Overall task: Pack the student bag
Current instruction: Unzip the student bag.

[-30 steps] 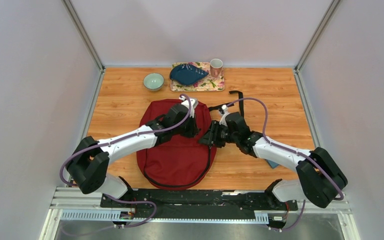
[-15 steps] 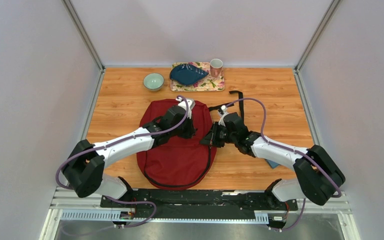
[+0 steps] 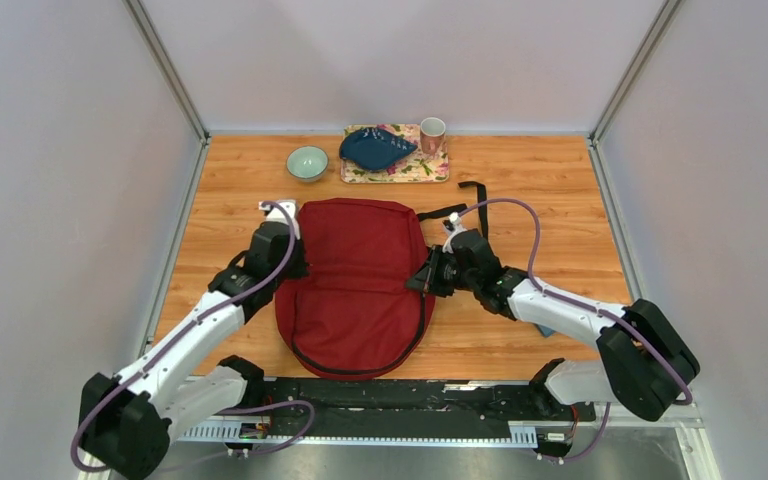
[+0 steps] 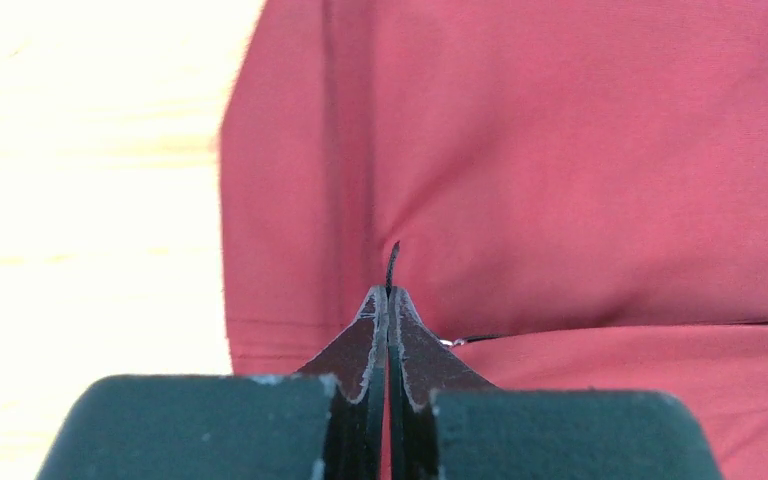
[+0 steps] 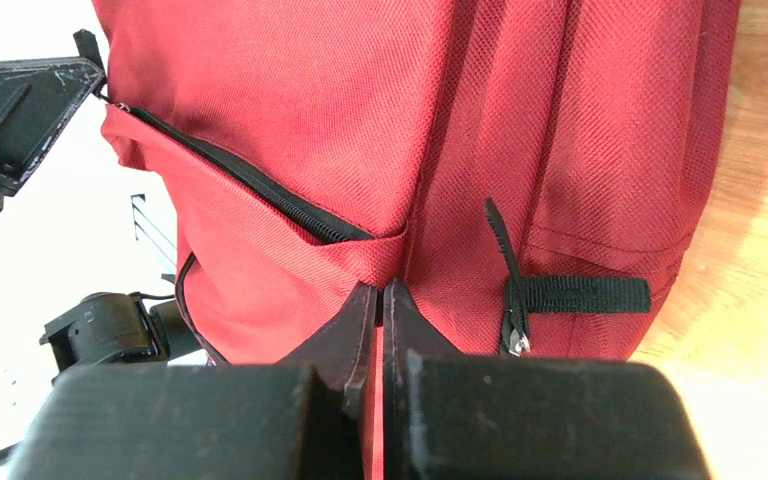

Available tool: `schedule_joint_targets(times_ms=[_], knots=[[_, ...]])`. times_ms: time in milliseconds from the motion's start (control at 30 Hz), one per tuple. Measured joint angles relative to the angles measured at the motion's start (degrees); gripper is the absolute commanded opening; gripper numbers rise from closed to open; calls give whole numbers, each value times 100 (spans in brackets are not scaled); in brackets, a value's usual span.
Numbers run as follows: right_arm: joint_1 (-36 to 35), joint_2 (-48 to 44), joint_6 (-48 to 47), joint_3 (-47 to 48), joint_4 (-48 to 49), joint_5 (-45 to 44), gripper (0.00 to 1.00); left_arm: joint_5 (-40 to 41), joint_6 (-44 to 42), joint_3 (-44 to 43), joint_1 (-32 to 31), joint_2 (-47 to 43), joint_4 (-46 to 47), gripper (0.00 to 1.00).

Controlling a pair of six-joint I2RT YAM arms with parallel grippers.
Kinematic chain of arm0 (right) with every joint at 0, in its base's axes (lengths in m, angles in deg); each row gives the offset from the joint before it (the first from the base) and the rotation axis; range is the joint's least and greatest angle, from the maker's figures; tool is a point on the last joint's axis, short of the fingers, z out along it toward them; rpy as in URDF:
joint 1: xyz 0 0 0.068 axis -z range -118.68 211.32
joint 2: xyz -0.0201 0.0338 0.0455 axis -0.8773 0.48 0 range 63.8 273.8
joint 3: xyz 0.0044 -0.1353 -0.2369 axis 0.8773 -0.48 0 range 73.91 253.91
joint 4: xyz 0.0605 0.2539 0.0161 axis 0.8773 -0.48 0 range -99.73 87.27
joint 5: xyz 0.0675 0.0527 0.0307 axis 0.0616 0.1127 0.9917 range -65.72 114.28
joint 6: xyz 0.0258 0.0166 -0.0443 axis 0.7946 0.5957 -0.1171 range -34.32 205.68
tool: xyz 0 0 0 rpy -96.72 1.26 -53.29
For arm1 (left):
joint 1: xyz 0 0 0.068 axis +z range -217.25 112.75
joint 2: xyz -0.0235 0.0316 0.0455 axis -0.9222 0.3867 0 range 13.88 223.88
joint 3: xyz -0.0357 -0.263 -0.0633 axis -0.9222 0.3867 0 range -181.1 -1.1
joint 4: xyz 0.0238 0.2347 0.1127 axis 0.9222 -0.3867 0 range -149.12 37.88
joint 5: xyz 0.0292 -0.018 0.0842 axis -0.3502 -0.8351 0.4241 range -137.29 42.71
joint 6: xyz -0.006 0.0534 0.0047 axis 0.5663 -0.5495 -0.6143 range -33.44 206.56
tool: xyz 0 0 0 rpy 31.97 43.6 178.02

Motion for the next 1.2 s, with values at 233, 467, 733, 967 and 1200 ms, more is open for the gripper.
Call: schedule_joint_targets(times_ms=[233,467,733,967,1200], knots=[[-35,-94,15,-2,4,-13,0,-330,-35,350,520,-774,-236,47],[-20,-168,-37,0,-208,-72,32,-315,74,433,632,-861,-356,74],[13,-667,-216,48,-822,-354,52,-162,166,433,643,-1104,-673,76],[184,-1360,-481,181,-1462,-761,54,367,168,433,671,-1574,-1113,77],[597,-2317,-785,188,-2396,-1805,67,702,173,396,671,-2229,-1392,79]])
